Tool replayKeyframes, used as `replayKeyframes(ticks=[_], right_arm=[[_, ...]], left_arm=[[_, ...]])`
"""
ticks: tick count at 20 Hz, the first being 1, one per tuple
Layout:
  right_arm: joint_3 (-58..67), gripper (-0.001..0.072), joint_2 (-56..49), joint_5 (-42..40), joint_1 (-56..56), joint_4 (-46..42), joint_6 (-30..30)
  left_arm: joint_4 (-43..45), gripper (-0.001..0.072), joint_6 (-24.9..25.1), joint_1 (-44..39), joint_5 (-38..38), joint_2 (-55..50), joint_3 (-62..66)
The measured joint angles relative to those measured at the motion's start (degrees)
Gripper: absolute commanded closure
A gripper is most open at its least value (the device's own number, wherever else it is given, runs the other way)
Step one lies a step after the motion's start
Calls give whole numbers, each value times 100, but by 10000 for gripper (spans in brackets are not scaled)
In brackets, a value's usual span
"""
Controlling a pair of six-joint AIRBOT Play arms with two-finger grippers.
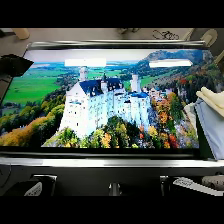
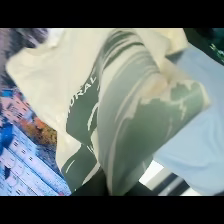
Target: Fold the shirts.
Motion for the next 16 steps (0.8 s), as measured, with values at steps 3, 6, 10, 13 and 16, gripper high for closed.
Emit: replayKeyframes(ticks=[3,6,10,13,16], right_arm=[[-782,688,76,129,26,-758,-2],[-1547,688,105,94,42,-1388,-118],[-2188,619,118,-282,39,-1882,-203],[-2437,109,118,-437,39,-2168,-223],[-2302,39,118,-520,42,-2444,-291]], left_arm=[[0,680,68,2,37,-2,0],[0,680,94,0,63,-2,0],[-2,680,105,0,74,-2,0],[-2,680,109,0,79,-2,0],[-2,683,111,0,83,-7,7]])
